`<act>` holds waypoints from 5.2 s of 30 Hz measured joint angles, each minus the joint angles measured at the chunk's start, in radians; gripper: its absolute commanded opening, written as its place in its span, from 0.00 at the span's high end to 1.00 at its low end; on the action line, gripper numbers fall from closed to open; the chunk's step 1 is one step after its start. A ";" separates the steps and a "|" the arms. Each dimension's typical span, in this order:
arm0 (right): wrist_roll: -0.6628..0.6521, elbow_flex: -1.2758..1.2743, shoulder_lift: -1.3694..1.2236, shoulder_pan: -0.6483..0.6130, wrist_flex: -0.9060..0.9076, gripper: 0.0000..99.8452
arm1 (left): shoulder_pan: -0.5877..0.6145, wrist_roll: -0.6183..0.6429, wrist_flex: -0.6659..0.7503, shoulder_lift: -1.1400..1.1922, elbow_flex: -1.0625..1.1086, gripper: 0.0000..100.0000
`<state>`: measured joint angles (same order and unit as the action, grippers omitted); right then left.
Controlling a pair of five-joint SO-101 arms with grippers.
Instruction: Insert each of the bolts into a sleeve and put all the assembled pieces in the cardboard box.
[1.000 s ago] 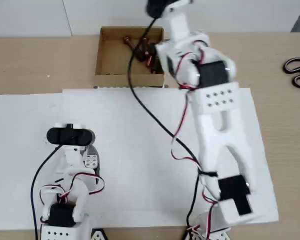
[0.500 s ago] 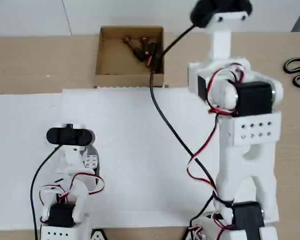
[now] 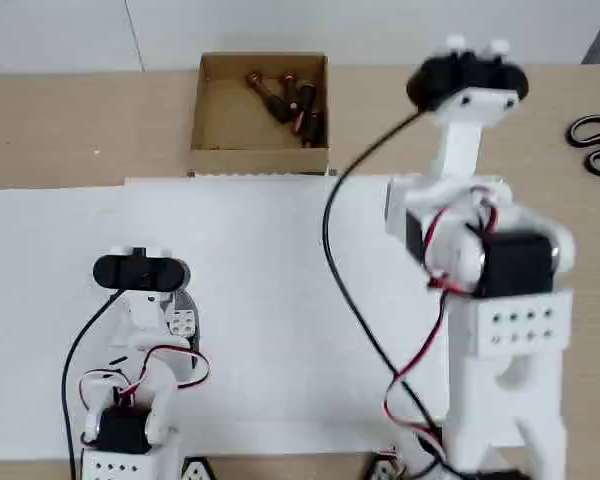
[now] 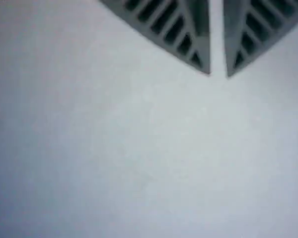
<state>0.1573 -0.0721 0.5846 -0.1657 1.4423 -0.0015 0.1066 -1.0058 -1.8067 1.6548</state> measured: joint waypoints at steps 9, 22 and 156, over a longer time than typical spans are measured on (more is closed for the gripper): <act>0.000 -0.637 0.321 0.008 -0.333 1.00 | 0.000 0.000 0.000 0.000 0.000 0.99; -0.060 -1.241 0.647 0.003 -0.729 1.00 | 0.000 0.000 0.000 0.000 0.000 0.99; -0.094 -1.599 1.208 0.103 -0.523 1.00 | 0.000 0.000 0.000 0.000 0.000 0.99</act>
<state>0.0637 -1.6709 1.7921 -0.0629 0.9191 -0.0015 0.1066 -1.0058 -1.8067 1.6548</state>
